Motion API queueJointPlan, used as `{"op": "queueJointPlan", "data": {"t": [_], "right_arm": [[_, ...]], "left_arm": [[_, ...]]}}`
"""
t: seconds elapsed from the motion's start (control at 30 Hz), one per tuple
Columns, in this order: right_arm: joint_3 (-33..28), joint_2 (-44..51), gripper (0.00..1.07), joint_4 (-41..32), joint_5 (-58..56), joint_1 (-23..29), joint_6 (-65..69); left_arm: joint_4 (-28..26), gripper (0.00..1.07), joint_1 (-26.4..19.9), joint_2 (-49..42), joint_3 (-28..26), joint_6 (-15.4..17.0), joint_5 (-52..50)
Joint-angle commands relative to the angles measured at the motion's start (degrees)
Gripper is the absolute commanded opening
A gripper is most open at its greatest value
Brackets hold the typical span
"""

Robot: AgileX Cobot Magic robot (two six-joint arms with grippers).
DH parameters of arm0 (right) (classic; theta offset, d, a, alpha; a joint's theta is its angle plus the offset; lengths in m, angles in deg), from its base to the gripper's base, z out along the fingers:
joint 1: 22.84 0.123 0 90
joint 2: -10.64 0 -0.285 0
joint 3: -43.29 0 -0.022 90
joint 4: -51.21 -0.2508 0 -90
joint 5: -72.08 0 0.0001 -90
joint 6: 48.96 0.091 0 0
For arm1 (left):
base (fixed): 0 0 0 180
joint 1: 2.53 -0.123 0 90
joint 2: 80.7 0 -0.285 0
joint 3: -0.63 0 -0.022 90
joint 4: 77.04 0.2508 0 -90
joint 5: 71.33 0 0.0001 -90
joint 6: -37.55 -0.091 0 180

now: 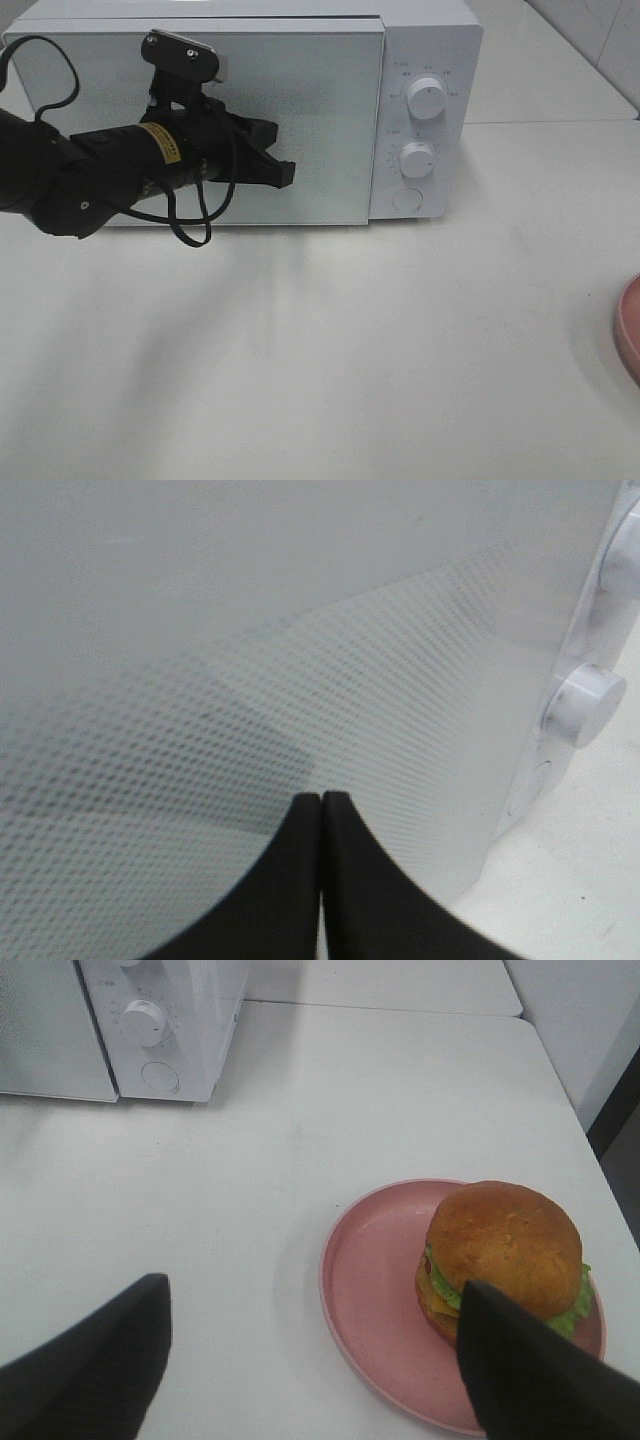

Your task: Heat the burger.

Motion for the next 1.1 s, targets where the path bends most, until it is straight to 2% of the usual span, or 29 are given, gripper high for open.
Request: {"op": "queueJointPlan", "data": {"t": [0.03, 0.23, 0.43, 0.57, 0.7, 0.77, 0.8, 0.83, 0.87, 0.9, 0.93, 0.97, 1.0, 1.03, 1.1], "right_arm": [[-0.2, 1.5, 0.75, -0.1, -0.1, -0.5, -0.1], [-0.2, 1.5, 0.75, -0.1, -0.1, -0.5, -0.1], [-0.2, 1.5, 0.75, -0.1, -0.1, -0.5, -0.1], [-0.2, 1.5, 0.75, -0.1, -0.1, -0.5, -0.1], [-0.2, 1.5, 0.75, -0.1, -0.1, -0.5, -0.1], [-0.2, 1.5, 0.75, -0.1, -0.1, -0.5, -0.1], [-0.2, 1.5, 0.75, -0.1, -0.1, -0.5, -0.1], [-0.2, 1.5, 0.75, -0.1, -0.1, -0.5, -0.1], [-0.2, 1.5, 0.75, -0.1, -0.1, -0.5, -0.1], [-0.2, 1.5, 0.75, -0.1, -0.1, -0.5, -0.1], [-0.2, 1.5, 0.75, -0.1, -0.1, -0.5, -0.1], [-0.2, 1.5, 0.75, -0.1, -0.1, -0.5, -0.1], [-0.2, 1.5, 0.75, -0.1, -0.1, -0.5, -0.1], [-0.2, 1.5, 0.75, -0.1, -0.1, -0.5, -0.1], [-0.2, 1.5, 0.75, -0.1, -0.1, -0.5, -0.1]], "left_arm": [[-6.0, 0.0, 0.1, 1.8, -5.3, 0.1, -2.5], [-7.4, 0.0, 1.4, 3.9, -9.5, -0.1, 0.5], [-6.6, 0.0, 3.6, 3.6, -9.4, -0.2, 0.9], [-6.1, 0.0, 7.3, 1.8, -9.3, -0.1, 8.4], [-6.0, 0.02, 9.2, 0.3, -9.3, -0.1, 14.1], [-3.6, 0.25, 10.7, -1.5, -9.3, -0.2, 20.6], [-3.6, 0.25, 10.7, -1.5, -9.3, -0.2, 20.6], [-2.3, 0.51, 11.9, -2.9, -9.3, -0.1, 24.6], [-2.3, 0.51, 11.9, -2.9, -9.3, -0.1, 24.6], [-2.2, 0.81, 12.9, -4.1, -9.3, 0.3, 28.2], [-2.2, 0.81, 12.9, -4.1, -9.3, 0.3, 28.2], [-2.2, 0.94, 13.6, -4.9, -9.3, 0.4, 30.6], [-2.2, 1.01, 14.8, -6.4, -9.3, 0.3, 36.7], [-2.2, 1.01, 14.8, -6.4, -9.3, 0.3, 36.7], [-2.8, 1.0, 16.3, -8.8, -9.3, 0.2, 45.5]]}}
